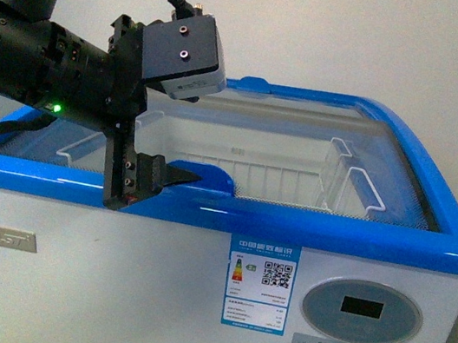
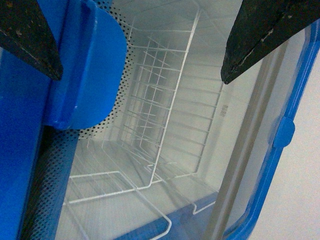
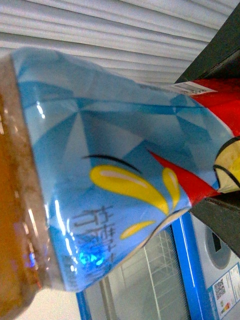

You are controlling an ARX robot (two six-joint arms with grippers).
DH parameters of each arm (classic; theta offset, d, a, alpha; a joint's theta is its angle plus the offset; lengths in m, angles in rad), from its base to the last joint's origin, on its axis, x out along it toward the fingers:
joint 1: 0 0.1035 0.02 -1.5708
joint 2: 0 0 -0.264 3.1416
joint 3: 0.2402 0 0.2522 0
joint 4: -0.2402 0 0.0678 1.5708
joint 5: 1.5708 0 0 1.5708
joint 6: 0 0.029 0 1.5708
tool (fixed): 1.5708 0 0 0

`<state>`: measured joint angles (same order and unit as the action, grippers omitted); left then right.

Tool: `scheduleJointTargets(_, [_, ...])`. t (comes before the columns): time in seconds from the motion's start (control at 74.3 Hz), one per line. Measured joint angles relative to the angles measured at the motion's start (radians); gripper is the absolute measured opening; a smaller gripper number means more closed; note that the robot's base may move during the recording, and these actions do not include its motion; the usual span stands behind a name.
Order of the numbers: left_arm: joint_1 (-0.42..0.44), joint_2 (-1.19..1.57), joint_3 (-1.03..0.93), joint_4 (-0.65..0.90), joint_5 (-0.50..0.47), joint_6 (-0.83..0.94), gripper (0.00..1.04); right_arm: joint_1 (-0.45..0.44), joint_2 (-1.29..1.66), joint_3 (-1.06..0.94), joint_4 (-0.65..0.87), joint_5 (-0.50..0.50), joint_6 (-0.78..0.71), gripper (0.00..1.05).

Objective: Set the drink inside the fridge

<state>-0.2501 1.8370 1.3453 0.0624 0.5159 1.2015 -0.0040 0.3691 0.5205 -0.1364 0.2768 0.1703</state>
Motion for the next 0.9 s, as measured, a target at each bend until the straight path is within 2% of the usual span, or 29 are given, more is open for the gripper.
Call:
scheduleJointTargets(0.229, [0.001, 0.116, 0.161, -0.098, 0.018, 0.014, 0.97, 0.000, 0.000, 0.000, 0.000, 0.000, 0.000, 0.40])
scheduleJointTargets(0.337, [0.001, 0.190, 0.301, -0.169, 0.005, 0.029, 0.97, 0.000, 0.000, 0.000, 0.000, 0.000, 0.000, 0.40])
scheduleJointTargets(0.471, [-0.010, 0.330, 0.562, -0.251, -0.074, 0.066, 0.97, 0.000, 0.000, 0.000, 0.000, 0.000, 0.000, 0.40])
scheduleJointTargets(0.646, [-0.022, 0.454, 0.782, -0.271, -0.205, 0.092, 0.97, 0.000, 0.000, 0.000, 0.000, 0.000, 0.000, 0.40])
scheduleJointTargets(0.714, [-0.025, 0.510, 0.865, -0.233, -0.267, 0.093, 0.97, 0.000, 0.000, 0.000, 0.000, 0.000, 0.000, 0.40])
scheduleJointTargets(0.848, [-0.032, 0.547, 0.887, -0.109, -0.352, 0.086, 0.97, 0.000, 0.000, 0.000, 0.000, 0.000, 0.000, 0.40])
scheduleJointTargets(0.862, [-0.032, 0.547, 0.879, -0.083, -0.365, 0.079, 0.97, 0.000, 0.000, 0.000, 0.000, 0.000, 0.000, 0.40])
scheduleJointTargets(0.875, [-0.037, 0.507, 0.782, 0.000, -0.389, 0.021, 0.97, 0.000, 0.000, 0.000, 0.000, 0.000, 0.000, 0.40])
scheduleJointTargets(0.902, [-0.038, 0.481, 0.738, 0.010, -0.391, -0.014, 0.97, 0.000, 0.000, 0.000, 0.000, 0.000, 0.000, 0.40])
